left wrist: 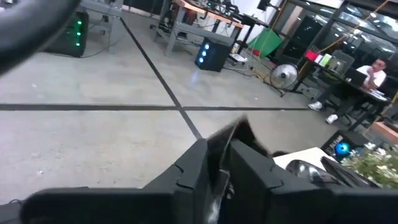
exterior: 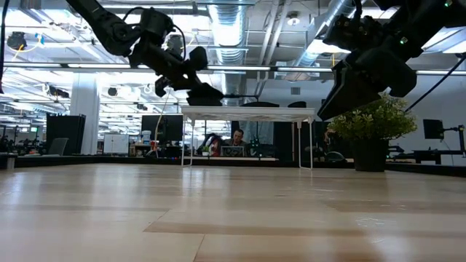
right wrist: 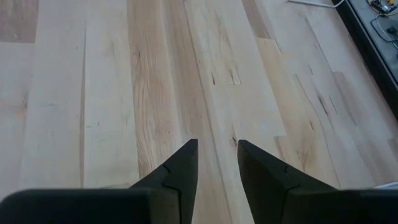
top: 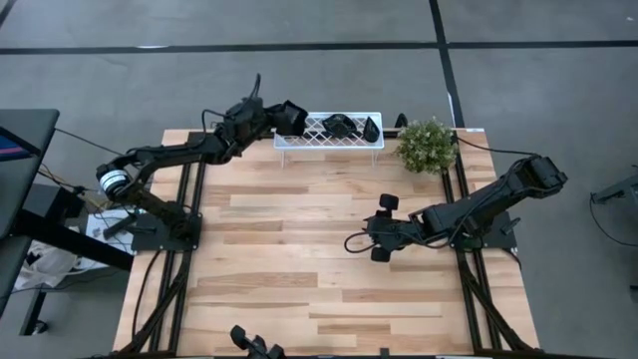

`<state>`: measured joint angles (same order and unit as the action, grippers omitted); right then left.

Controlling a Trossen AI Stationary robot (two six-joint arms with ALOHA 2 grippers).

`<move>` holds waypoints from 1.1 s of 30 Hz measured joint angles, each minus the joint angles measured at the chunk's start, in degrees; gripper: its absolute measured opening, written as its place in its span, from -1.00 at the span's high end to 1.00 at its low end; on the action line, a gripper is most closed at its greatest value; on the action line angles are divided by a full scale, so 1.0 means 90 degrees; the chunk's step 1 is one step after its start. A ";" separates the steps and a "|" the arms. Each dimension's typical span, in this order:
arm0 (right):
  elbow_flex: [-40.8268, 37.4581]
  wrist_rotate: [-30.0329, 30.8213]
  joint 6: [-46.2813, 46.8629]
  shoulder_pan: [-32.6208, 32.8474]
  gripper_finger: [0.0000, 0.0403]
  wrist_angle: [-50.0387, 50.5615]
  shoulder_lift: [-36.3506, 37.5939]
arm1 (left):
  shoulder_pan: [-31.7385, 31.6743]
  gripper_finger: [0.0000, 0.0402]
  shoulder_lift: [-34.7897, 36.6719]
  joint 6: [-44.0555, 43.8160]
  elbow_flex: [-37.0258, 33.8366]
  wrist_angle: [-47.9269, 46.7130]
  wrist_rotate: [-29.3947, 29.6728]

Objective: Pick & Place Mini shaped plates
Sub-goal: Stack the distorted square plate on top of the distorted square plate on the shelf

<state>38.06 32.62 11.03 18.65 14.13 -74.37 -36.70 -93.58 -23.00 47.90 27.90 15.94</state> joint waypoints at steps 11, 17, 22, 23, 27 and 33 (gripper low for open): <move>0.0000 -0.0002 0.0000 0.0012 0.46 0.0002 0.0000 | 0.0002 0.38 0.0011 -0.0029 0.0000 -0.0028 -0.0023; 0.0000 -0.0005 0.0000 0.0012 0.46 0.0011 0.0000 | 0.0003 0.37 0.0177 0.0146 0.0000 0.0040 0.0012; 0.0000 -0.0002 -0.0002 0.0007 0.46 0.0022 0.0000 | 0.0094 0.43 0.0574 0.1669 0.0000 0.0356 0.0082; 0.0000 -0.0002 -0.0031 0.0007 0.46 0.0021 0.0000 | 0.0157 0.44 0.0656 0.2108 0.0007 0.0455 0.0086; 0.0000 0.0002 -0.0051 0.0002 0.46 0.0015 0.0000 | 0.0443 0.49 0.0895 0.3496 0.0035 0.0527 0.0324; 0.0000 0.0027 -0.0100 -0.0004 0.46 0.0002 0.0000 | 0.0514 0.55 0.0933 0.4700 0.0343 0.0398 0.1902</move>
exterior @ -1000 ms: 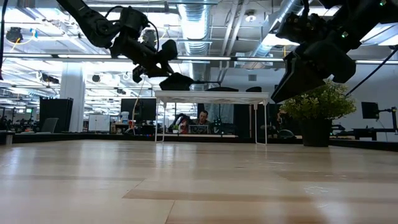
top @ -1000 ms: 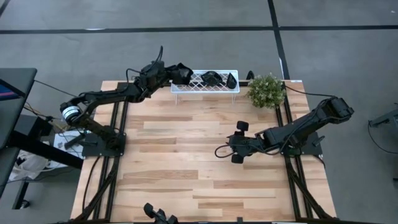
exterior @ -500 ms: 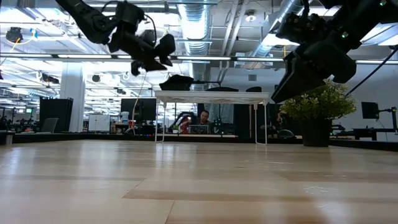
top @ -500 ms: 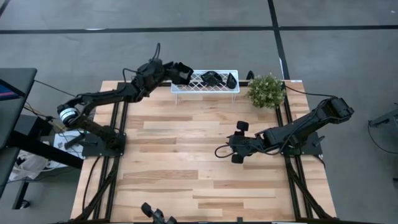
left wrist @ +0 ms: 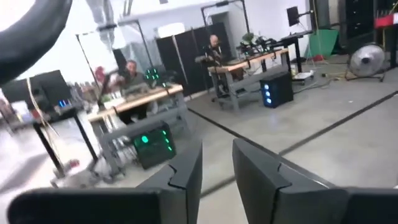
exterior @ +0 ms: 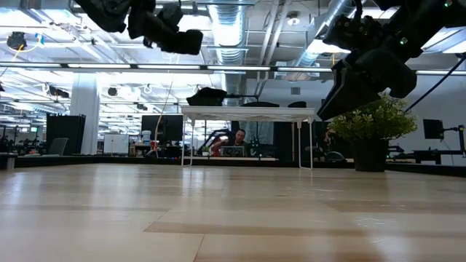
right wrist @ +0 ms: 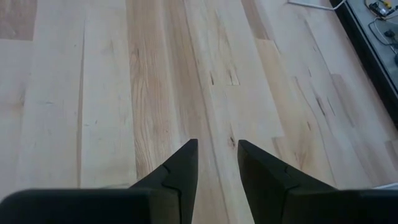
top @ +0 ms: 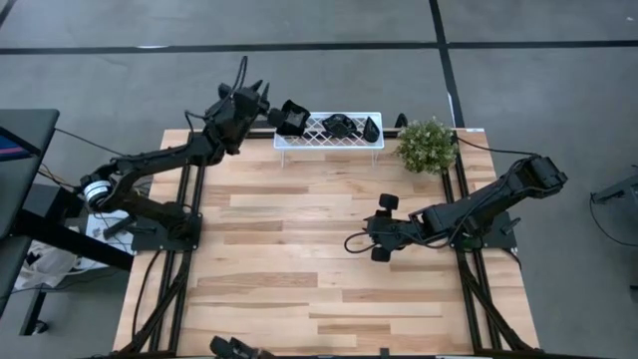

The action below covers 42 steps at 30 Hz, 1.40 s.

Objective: Pick & Place Mini shaped plates
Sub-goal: Stack the distorted square plate on top of the distorted square plate on the shelf

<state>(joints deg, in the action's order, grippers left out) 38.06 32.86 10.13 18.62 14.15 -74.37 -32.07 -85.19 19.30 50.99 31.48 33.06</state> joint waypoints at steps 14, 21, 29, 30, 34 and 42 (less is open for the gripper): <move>0.0000 0.0020 -0.0068 -0.0134 0.46 -0.0010 0.0002 | -0.0431 0.64 -0.1561 0.1272 0.0783 0.1520 -0.1529; 0.0000 0.0015 -0.0068 -0.0130 0.46 -0.0015 0.0002 | -0.0717 0.66 -0.2319 0.1620 0.0992 0.2384 -0.1446; 0.0000 0.0001 0.0003 -0.0127 0.46 -0.0191 0.0002 | -0.0741 0.68 -0.2504 0.1663 0.0990 0.2736 -0.1444; 0.0000 0.0000 0.0038 -0.0126 0.46 -0.0211 0.0002 | -0.0741 0.69 -0.2504 0.1664 0.0990 0.2733 -0.1442; 0.0000 -0.0002 0.0054 -0.0112 0.46 -0.0316 0.0002 | -0.0808 0.70 -0.2504 0.1751 0.0990 0.2718 -0.1163; 0.0000 -0.0002 0.0121 -0.0072 0.46 -0.0310 0.0002 | -0.1084 0.71 -0.2504 0.1786 0.0990 0.2192 -0.0764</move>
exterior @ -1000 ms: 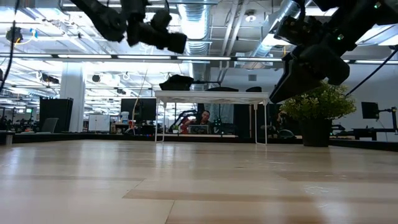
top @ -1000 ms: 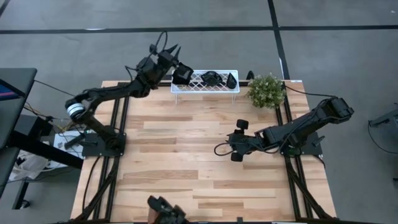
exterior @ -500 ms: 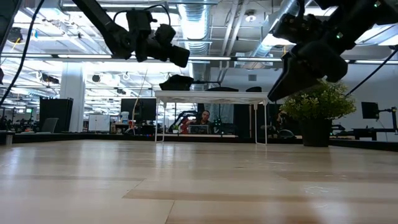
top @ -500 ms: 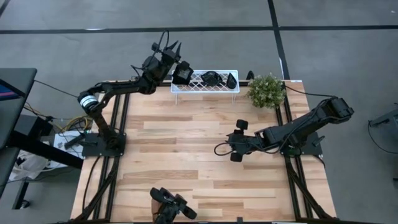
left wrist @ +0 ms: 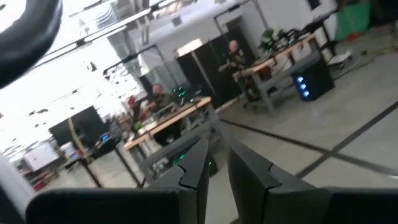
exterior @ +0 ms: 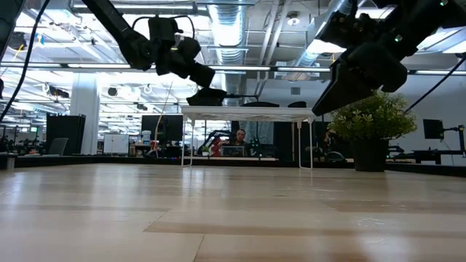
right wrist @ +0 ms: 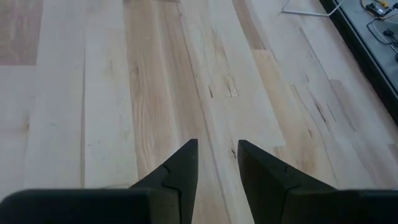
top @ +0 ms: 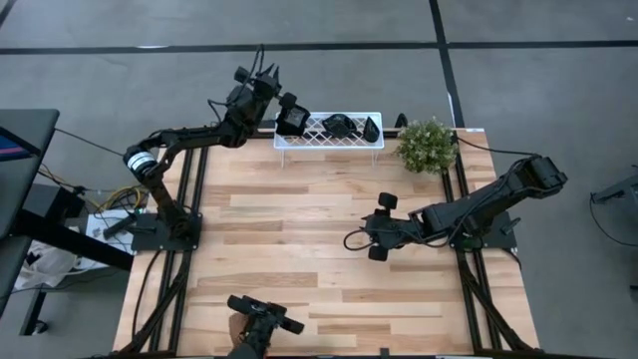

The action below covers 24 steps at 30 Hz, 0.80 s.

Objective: Pick & Place Mini shaped plates
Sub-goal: Stack the distorted square plate on top of the distorted square plate on the shelf, then return to Home Position

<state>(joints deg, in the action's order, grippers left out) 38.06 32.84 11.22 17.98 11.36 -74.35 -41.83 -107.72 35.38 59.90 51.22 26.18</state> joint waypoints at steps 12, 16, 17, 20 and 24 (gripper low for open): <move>0.0000 0.0000 -0.0015 0.0000 0.46 0.0016 0.0000 | -0.0110 0.72 0.0000 -0.0051 0.0000 -0.0820 0.0491; 0.0000 -0.0001 -0.0001 0.0000 0.46 0.0017 0.0000 | -0.0012 0.72 0.0002 -0.0184 0.0000 -0.0845 0.0519; 0.0000 0.0000 -0.0002 0.0000 0.46 0.0018 0.0000 | 0.0032 0.72 0.0002 -0.0195 0.0000 -0.0852 0.0517; 0.0000 -0.0002 0.0000 0.0000 0.46 0.0018 0.0000 | 0.0155 0.72 0.0002 -0.0174 0.0000 -0.0942 0.0820; 0.0000 -0.0005 0.0078 0.0000 0.46 0.0034 0.0000 | 0.0302 0.72 0.0113 -0.0212 0.0000 -0.1555 0.1304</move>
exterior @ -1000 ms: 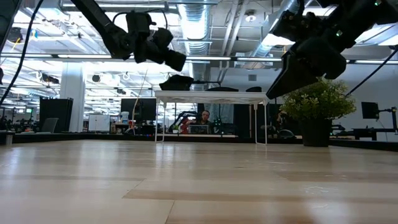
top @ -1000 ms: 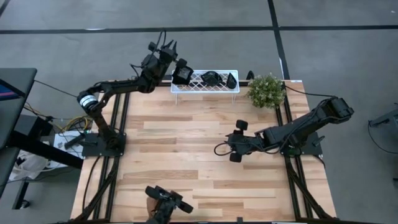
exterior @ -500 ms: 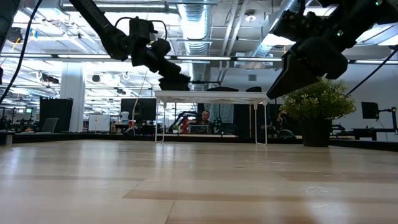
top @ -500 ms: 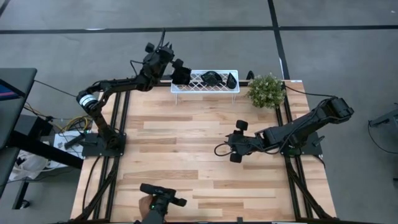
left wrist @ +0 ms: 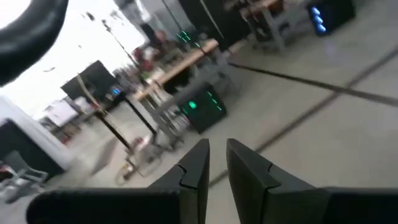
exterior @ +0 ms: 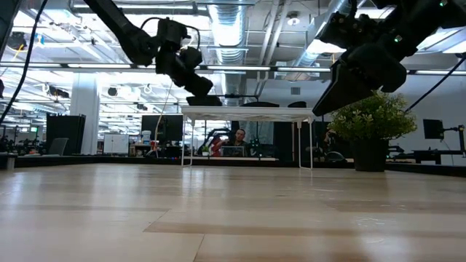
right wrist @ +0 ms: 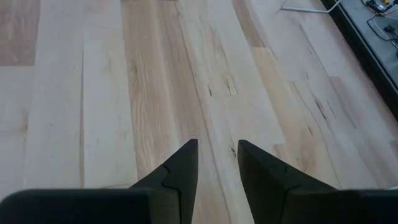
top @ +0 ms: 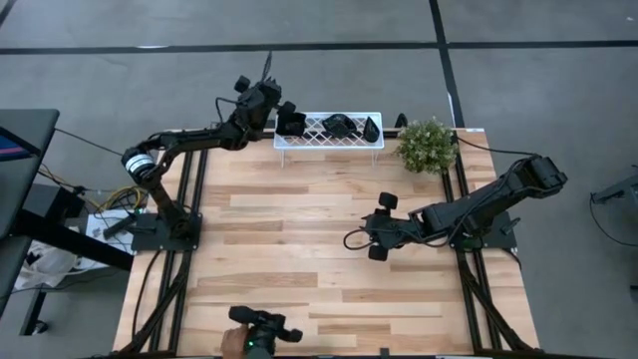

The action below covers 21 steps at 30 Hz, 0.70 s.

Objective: Pick & Place Mini shaped plates
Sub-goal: Return to Home Position

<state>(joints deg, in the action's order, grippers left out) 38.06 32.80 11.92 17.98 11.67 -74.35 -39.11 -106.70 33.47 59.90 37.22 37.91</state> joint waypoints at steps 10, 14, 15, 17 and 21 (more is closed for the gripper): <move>0.0000 0.0109 -0.0522 0.0272 0.46 -0.0292 0.0000 | 0.0513 0.72 0.1755 -0.1774 -0.0445 -0.2441 -0.3324; 0.0000 0.0362 -0.1035 0.0424 0.46 -0.0632 0.0002 | 0.0866 0.72 0.2979 -0.2218 -0.1372 -0.2438 -0.5312; 0.0000 0.0357 -0.1094 0.0423 0.46 -0.0637 0.0002 | 0.0962 0.72 0.3302 -0.2247 -0.1624 -0.2439 -0.5634; 0.0000 0.0358 -0.1183 0.0410 0.46 -0.0659 0.0002 | 0.1185 0.72 0.3978 -0.2515 -0.2162 -0.2420 -0.6029; 0.0000 0.0302 -0.0957 0.0400 0.46 -0.0713 0.0002 | 0.1778 0.72 0.5358 -0.3091 -0.3357 -0.2449 -0.6244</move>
<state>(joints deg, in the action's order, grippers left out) 38.06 35.52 3.31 21.58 5.25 -74.32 -23.10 -58.48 5.65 29.68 15.18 -18.28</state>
